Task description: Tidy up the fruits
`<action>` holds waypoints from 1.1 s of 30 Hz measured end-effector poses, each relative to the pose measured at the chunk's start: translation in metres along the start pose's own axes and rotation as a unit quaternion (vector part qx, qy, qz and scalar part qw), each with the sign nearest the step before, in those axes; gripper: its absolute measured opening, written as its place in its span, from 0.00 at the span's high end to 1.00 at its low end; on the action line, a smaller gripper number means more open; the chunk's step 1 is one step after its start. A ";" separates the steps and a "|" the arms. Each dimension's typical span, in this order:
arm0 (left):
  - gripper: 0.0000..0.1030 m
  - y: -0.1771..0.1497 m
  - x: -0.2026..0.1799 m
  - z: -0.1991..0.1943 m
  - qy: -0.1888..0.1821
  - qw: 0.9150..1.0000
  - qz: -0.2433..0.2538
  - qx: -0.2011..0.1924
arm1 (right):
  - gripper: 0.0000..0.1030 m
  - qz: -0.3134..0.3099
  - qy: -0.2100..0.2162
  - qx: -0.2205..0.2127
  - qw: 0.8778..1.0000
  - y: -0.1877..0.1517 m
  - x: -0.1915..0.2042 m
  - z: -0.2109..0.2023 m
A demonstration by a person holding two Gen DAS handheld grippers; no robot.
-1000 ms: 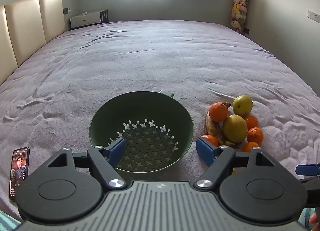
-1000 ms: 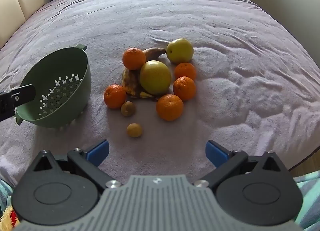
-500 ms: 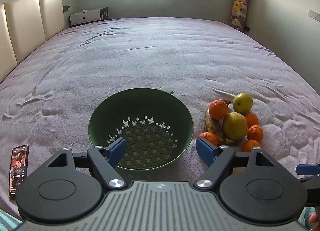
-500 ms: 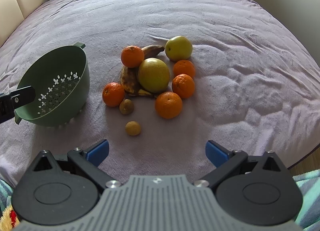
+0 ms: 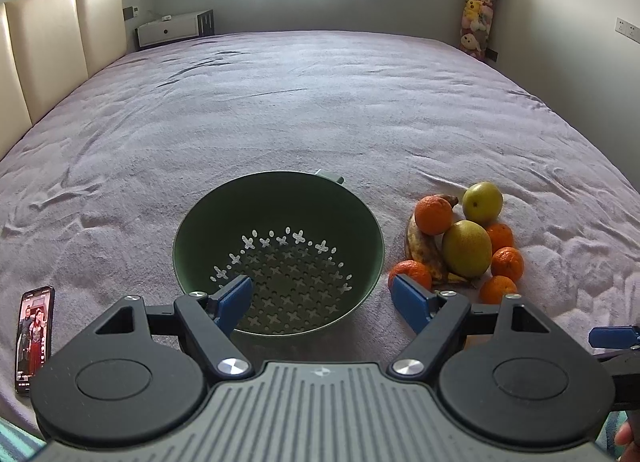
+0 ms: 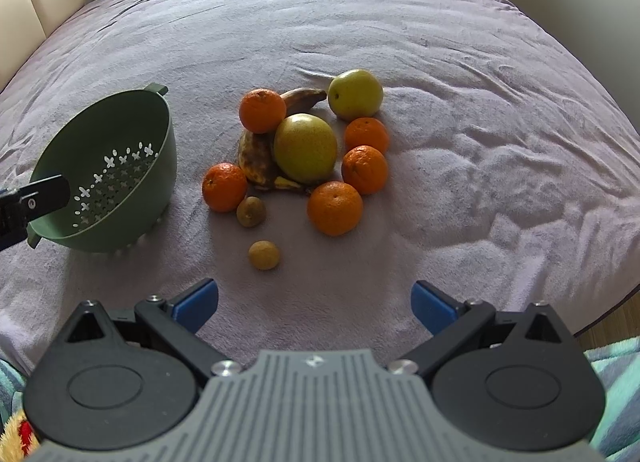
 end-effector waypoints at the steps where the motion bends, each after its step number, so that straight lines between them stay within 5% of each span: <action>1: 0.09 0.000 0.000 0.000 0.000 1.000 0.000 0.000 | 0.04 0.000 0.000 0.000 1.000 0.000 0.000 0.000; 33: 0.09 -0.001 -0.007 -0.002 -0.011 1.000 0.003 0.004 | 0.04 0.003 -0.003 0.005 1.000 0.000 -0.002 0.000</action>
Point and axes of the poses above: each gripper's, at about its wrist camera, not at the fingertips, and z roughly the way its jaws point, x to its left, y to its top, the point moved 4 cm from there along z, roughly the way its jaws point, and after that the axes turned 6 degrees about y, right-handed, at the moved point
